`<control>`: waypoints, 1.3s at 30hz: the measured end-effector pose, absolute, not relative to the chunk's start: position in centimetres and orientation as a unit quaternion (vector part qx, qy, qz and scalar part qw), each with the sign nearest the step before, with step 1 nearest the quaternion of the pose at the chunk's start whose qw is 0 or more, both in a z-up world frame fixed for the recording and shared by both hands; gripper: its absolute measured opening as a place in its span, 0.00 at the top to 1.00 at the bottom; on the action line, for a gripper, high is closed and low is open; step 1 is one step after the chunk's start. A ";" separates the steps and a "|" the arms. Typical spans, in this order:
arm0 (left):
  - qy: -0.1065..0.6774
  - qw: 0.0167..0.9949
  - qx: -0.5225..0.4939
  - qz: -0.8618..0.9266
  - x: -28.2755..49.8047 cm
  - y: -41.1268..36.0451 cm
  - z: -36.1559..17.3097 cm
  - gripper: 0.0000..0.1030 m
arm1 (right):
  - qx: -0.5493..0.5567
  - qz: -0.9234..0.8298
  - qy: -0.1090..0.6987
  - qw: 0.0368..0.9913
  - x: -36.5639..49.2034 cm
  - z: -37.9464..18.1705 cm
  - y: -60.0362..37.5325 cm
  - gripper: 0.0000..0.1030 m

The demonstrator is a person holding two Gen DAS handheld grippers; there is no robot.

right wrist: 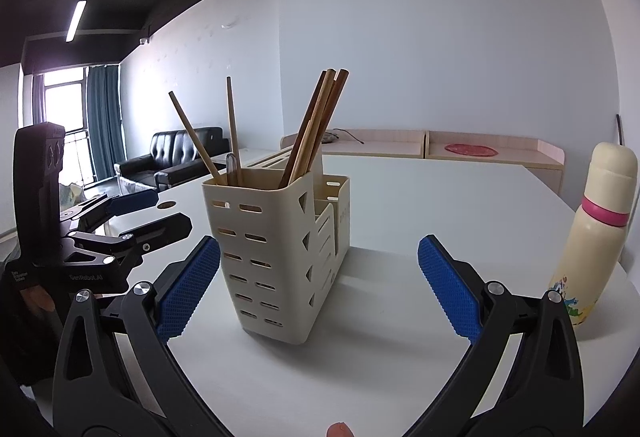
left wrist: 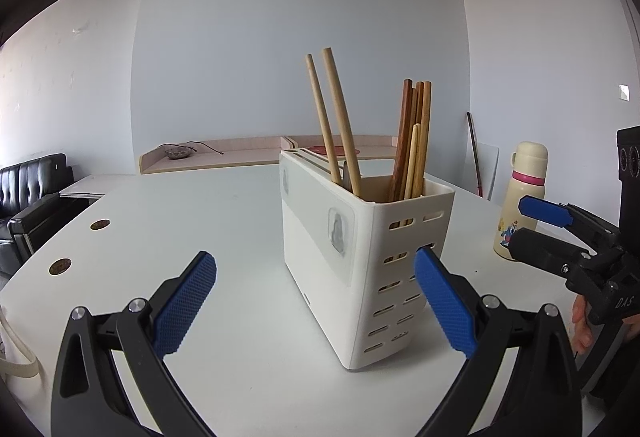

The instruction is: Organize utensils

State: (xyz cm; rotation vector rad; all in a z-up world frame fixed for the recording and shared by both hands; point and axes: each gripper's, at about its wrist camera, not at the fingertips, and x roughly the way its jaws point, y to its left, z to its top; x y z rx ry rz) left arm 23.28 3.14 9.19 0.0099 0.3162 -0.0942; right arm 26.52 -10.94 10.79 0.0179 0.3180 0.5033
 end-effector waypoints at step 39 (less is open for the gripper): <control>0.158 0.986 0.006 -0.049 23.1 2.9 9.3 0.05 | 0.017 0.244 0.161 0.956 26.6 10.8 -10.8 0.08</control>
